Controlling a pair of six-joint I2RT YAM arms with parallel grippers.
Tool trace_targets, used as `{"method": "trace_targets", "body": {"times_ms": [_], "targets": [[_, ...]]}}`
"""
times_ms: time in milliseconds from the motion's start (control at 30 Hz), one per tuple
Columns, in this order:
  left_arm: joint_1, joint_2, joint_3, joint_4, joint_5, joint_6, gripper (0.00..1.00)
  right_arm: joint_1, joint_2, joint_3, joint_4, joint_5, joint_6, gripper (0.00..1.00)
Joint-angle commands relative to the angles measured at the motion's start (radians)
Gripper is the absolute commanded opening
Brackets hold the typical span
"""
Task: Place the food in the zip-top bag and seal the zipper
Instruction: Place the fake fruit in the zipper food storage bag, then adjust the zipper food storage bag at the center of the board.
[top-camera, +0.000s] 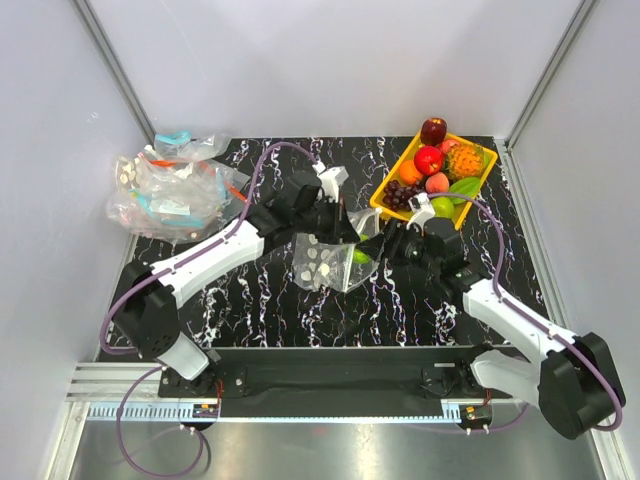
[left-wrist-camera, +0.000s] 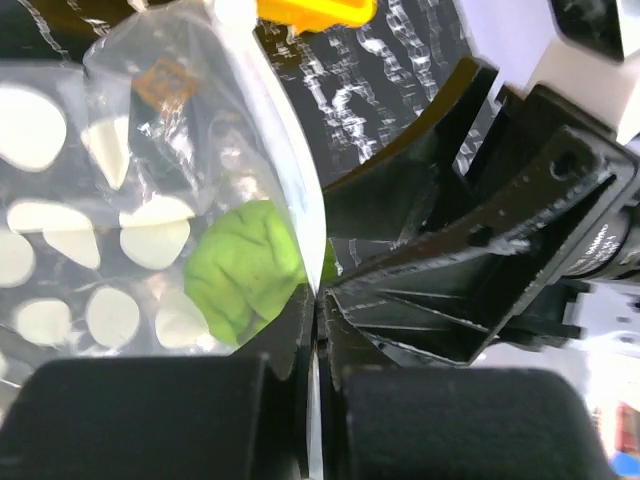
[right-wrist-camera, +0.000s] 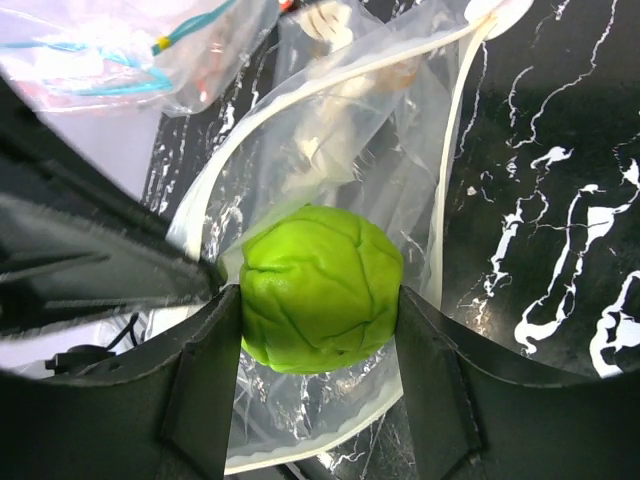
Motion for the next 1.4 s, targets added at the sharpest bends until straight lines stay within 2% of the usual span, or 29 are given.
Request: {"method": "trace_targets", "body": {"times_ms": [0,133,167,200,267,333,367,433,600,633,733,900,967,1067,1100,1167,1200,1233,1333,1367], "targets": [[0.034,-0.057,-0.047,0.161,0.137,-0.078,0.0,0.012,-0.06,-0.031,0.143,0.005,0.022,0.44],[0.054,-0.061,-0.072,0.22,0.199,-0.136,0.0,0.018,-0.074,-0.045,0.106,0.024,-0.015,0.61],[0.054,-0.061,-0.075,0.237,0.213,-0.144,0.0,0.023,-0.083,-0.039,0.093,0.027,-0.03,0.79],[0.06,-0.063,-0.078,0.241,0.217,-0.15,0.0,0.025,-0.089,-0.033,0.056,0.043,-0.037,0.85],[0.065,-0.066,-0.078,0.25,0.228,-0.159,0.0,0.028,-0.108,-0.019,0.024,0.056,-0.058,0.94],[0.074,-0.067,-0.076,0.249,0.233,-0.161,0.0,0.028,-0.141,0.004,-0.042,0.08,-0.069,0.94],[0.076,-0.072,-0.076,0.246,0.233,-0.158,0.0,0.028,-0.163,0.015,-0.065,0.088,-0.082,0.92],[0.085,-0.075,-0.076,0.237,0.231,-0.152,0.0,0.028,-0.184,0.047,-0.13,0.115,-0.09,0.81],[0.099,-0.075,-0.076,0.217,0.217,-0.132,0.0,0.028,-0.227,0.105,-0.291,0.16,-0.107,0.68],[0.1,-0.075,-0.079,0.215,0.217,-0.132,0.0,0.029,-0.229,0.119,-0.308,0.168,-0.109,0.63],[0.103,-0.08,-0.078,0.215,0.222,-0.129,0.0,0.028,-0.22,0.138,-0.369,0.201,-0.107,0.6],[0.105,-0.095,-0.069,0.201,0.219,-0.116,0.0,0.028,-0.162,0.141,-0.386,0.206,-0.095,0.62],[0.105,-0.097,-0.062,0.191,0.219,-0.112,0.0,0.028,-0.12,0.153,-0.388,0.198,-0.09,0.58],[0.106,-0.107,-0.064,0.178,0.214,-0.101,0.0,0.031,-0.082,0.173,-0.383,0.186,-0.089,0.45],[0.106,-0.109,-0.062,0.169,0.208,-0.083,0.0,0.034,-0.082,0.176,-0.38,0.186,-0.087,0.35],[0.105,-0.116,-0.044,0.102,0.155,-0.049,0.0,0.034,-0.08,0.202,-0.384,0.186,-0.087,0.28],[0.105,-0.121,-0.029,0.064,0.119,0.003,0.0,0.038,-0.08,0.216,-0.391,0.188,-0.089,0.2],[0.105,-0.126,0.009,-0.031,0.023,0.031,0.0,0.043,-0.073,0.264,-0.406,0.189,-0.098,0.15],[0.105,-0.146,0.106,-0.197,-0.132,0.114,0.0,0.07,-0.031,0.411,-0.496,0.211,-0.132,0.01],[0.106,-0.15,0.137,-0.243,-0.161,0.134,0.0,0.083,-0.008,0.45,-0.542,0.227,-0.142,0.0]]}}
